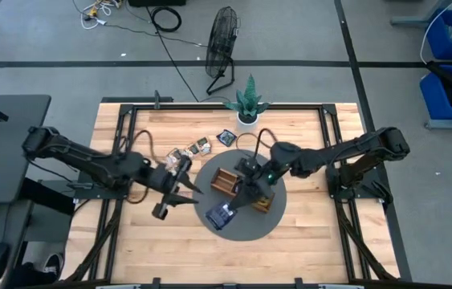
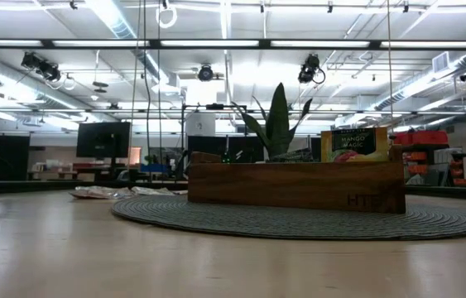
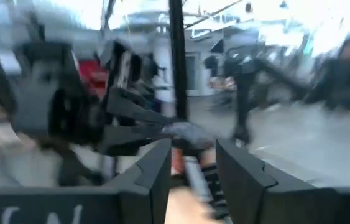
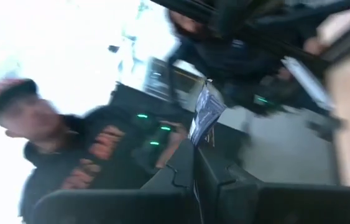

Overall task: Pick & Place Tea
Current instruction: Put the violet tea bag into the middle section of the wooden organizer

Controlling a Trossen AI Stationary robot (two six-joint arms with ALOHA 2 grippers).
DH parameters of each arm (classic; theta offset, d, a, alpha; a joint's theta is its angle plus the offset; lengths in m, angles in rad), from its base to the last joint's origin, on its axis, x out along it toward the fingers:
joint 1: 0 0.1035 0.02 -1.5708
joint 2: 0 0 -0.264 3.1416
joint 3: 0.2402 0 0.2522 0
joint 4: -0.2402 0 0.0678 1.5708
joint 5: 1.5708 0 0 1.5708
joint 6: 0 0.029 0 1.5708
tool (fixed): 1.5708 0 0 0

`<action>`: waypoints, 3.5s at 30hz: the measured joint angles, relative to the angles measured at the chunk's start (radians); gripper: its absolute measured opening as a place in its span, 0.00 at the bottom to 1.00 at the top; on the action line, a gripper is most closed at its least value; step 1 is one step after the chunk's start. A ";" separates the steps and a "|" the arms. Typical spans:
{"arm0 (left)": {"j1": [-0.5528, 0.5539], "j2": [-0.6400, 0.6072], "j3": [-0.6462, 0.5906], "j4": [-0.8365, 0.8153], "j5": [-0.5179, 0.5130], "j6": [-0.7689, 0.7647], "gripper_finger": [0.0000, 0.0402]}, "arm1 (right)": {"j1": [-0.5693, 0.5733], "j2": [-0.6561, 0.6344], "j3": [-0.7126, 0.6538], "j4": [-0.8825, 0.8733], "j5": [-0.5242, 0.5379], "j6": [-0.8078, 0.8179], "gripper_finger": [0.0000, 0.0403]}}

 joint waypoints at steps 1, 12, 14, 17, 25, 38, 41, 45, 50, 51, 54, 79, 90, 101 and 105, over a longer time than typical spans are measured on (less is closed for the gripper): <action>-0.010 -0.012 0.000 0.001 -0.031 0.091 0.34 | -0.006 0.000 0.000 0.042 -0.003 0.033 0.00; -0.019 -0.058 -0.001 -0.008 -0.377 0.575 0.39 | -0.113 0.001 0.000 0.135 -0.041 0.262 0.00; -0.020 -0.058 -0.001 -0.029 -0.377 0.607 0.39 | -0.132 0.002 0.000 0.133 -0.081 0.296 0.00; -0.036 -0.058 -0.001 -0.033 -0.376 0.630 0.39 | -0.150 0.002 0.000 0.140 -0.092 0.328 0.00; -0.051 -0.029 -0.002 -0.057 -0.375 0.878 0.39 | -0.179 0.002 0.000 0.143 -0.091 0.386 0.00; -0.051 -0.029 -0.002 -0.042 -0.400 0.908 0.39 | -0.205 0.003 0.000 0.049 -0.120 0.375 0.00; -0.051 -0.029 -0.002 -0.043 -0.400 0.908 0.39 | -0.209 0.002 0.000 0.079 -0.112 0.390 0.00; -0.050 -0.029 -0.002 -0.043 -0.400 0.908 0.39 | -0.218 0.002 0.000 0.075 -0.098 0.406 0.00; -0.048 -0.029 -0.002 -0.043 -0.400 0.908 0.38 | -0.231 0.002 0.000 0.068 -0.076 0.423 0.00; -0.048 -0.029 -0.002 -0.043 -0.400 0.906 0.38 | -0.234 0.002 0.000 0.067 -0.073 0.433 0.00; -0.048 -0.029 -0.002 -0.043 -0.400 0.901 0.36 | -0.238 0.005 0.000 0.053 -0.061 0.450 0.00; 0.012 -0.028 -0.002 -0.045 -0.326 0.859 0.09 | -0.241 0.009 0.000 0.031 -0.022 0.508 0.00; 0.001 -0.029 -0.002 -0.058 -0.325 0.607 0.01 | -0.243 0.002 0.000 0.021 0.037 0.362 0.07; -0.061 -0.045 0.000 -0.119 -0.317 0.078 0.01 | -0.264 -0.014 0.000 -0.002 0.066 0.097 0.29; -0.046 -0.045 0.000 -0.260 -0.317 -0.154 0.01 | -0.258 -0.020 0.007 -0.009 0.063 -0.023 0.31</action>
